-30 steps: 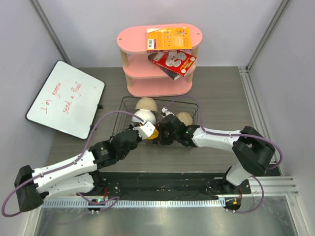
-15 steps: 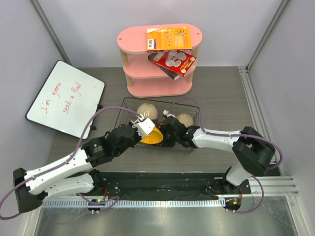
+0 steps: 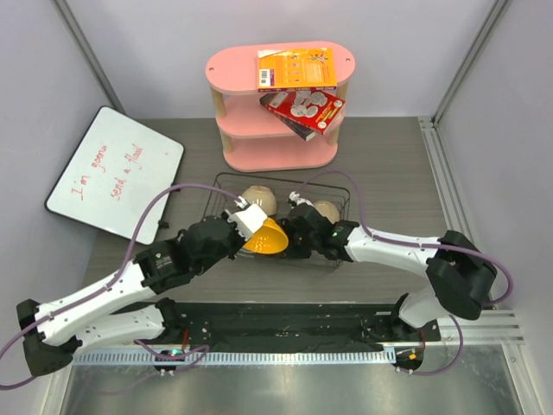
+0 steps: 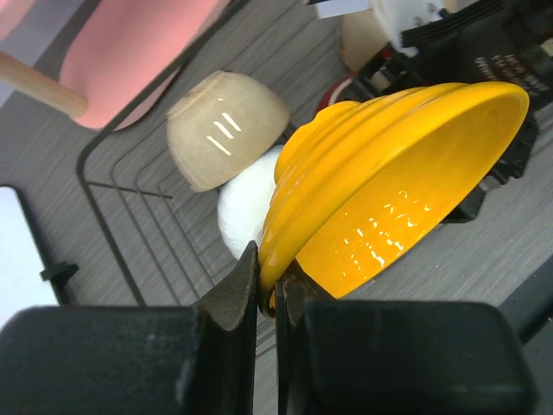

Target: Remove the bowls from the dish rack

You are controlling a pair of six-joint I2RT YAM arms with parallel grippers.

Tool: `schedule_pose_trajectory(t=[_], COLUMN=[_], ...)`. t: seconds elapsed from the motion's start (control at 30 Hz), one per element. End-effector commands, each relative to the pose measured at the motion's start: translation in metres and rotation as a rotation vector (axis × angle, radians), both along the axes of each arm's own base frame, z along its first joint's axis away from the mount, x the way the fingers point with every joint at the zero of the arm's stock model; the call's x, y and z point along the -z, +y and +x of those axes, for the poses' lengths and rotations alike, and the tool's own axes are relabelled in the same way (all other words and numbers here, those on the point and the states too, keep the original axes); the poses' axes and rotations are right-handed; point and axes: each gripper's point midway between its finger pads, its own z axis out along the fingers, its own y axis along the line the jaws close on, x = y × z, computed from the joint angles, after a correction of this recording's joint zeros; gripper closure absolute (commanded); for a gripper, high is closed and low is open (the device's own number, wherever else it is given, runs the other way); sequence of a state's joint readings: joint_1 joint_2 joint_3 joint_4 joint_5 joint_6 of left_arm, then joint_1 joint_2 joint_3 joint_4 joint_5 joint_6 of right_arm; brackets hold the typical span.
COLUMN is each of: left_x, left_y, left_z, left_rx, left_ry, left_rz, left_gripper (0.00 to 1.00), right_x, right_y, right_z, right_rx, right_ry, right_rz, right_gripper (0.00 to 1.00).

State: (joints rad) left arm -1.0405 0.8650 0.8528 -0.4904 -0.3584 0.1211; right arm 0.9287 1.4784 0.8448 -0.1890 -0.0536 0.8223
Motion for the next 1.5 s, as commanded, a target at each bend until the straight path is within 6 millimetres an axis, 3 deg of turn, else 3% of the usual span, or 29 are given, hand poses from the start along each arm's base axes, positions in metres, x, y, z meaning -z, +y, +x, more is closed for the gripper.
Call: schedule_pose_trajectory(t=[0.0, 0.17, 0.3, 0.4, 0.43, 0.47, 0.53, 0.57, 0.63, 0.87, 1.03, 1.13, 1.37, 1.47], left_x=[-0.042, -0.054, -0.069, -0.070, -0.061, -0.063, -0.050, -0.052, -0.042, -0.040, -0.002, 0.025, 0.088, 0.099], left_y=[0.016, 0.029, 0.039, 0.051, 0.050, 0.060, 0.057, 0.069, 0.073, 0.146, 0.196, 0.209, 0.195, 0.191], left_z=[0.016, 0.027, 0.038, 0.051, 0.057, 0.065, 0.075, 0.086, 0.096, 0.138, 0.152, 0.153, 0.139, 0.129], left_rx=[-0.144, -0.269, -0.406, -0.535, -0.572, -0.626, -0.647, -0.704, -0.729, -1.003, -1.136, -1.192, -1.202, -1.204], left_ry=[-0.118, -0.159, -0.183, -0.177, -0.147, -0.135, -0.057, -0.038, 0.029, 0.094, 0.263, 0.341, 0.524, 0.564], left_rz=[-0.119, -0.158, -0.251, -0.256, -0.250, -0.241, -0.257, -0.290, -0.313, -0.349, -0.371, -0.399, -0.391, -0.400], left_gripper=[1.00, 1.00, 1.00, 1.00, 1.00, 1.00, 1.00, 1.00, 1.00, 1.00, 1.00, 1.00, 1.00, 1.00], right_x=[-0.056, -0.086, -0.130, -0.164, -0.170, -0.183, -0.190, -0.196, -0.194, -0.191, -0.185, -0.181, -0.177, -0.174], right_y=[0.011, 0.013, 0.008, -0.010, -0.020, -0.029, -0.046, -0.052, -0.063, -0.074, -0.082, -0.085, -0.092, -0.095], right_z=[0.009, 0.011, 0.013, 0.015, 0.018, 0.016, 0.019, 0.018, 0.018, 0.014, 0.012, 0.010, 0.009, 0.009], right_rx=[0.014, 0.022, 0.041, 0.088, 0.123, 0.140, 0.181, 0.192, 0.208, 0.220, 0.236, 0.238, 0.250, 0.258], right_ry=[-0.087, -0.120, -0.181, -0.261, -0.289, -0.318, -0.364, -0.383, -0.392, -0.386, -0.389, -0.385, -0.386, -0.387], right_rz=[0.098, 0.151, 0.211, 0.238, 0.221, 0.236, 0.207, 0.209, 0.167, 0.134, 0.124, 0.112, 0.091, 0.080], right_gripper=[0.41, 0.39, 0.40, 0.40, 0.39, 0.40, 0.39, 0.40, 0.40, 0.40, 0.40, 0.41, 0.41, 0.41])
